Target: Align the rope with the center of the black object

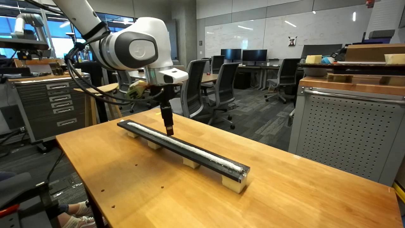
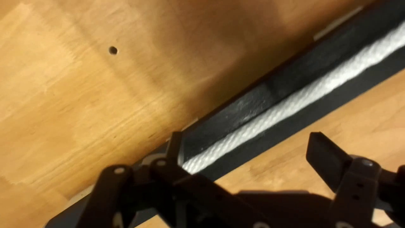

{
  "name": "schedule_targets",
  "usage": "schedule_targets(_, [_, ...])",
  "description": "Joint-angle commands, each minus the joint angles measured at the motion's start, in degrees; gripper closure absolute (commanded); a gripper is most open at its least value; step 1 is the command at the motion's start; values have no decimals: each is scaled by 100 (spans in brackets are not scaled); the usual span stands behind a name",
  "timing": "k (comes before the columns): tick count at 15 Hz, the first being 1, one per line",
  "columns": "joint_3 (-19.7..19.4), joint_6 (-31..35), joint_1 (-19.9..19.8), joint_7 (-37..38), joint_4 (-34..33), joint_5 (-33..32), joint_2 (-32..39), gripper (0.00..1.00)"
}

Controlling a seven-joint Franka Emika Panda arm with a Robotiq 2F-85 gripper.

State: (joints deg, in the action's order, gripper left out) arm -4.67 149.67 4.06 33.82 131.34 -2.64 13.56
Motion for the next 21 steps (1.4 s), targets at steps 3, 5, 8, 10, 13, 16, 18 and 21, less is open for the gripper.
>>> schedule_targets(3, [248,-140,62,-920,621,-9,-308,0])
schedule_targets(5, [203,-23,86,-700,440,14,-39,0])
schedule_targets(8, [217,-23,82,-814,492,12,-44,0])
schedule_targets(10, [219,-24,80,-828,492,11,-53,0])
schedule_targets(13, [221,-27,78,-831,496,10,-68,0])
schedule_targets(16, [221,-29,78,-832,498,10,-72,0])
schedule_targets(18, [221,-30,78,-832,499,10,-72,0])
schedule_targets(21, [221,-31,78,-832,499,10,-72,0])
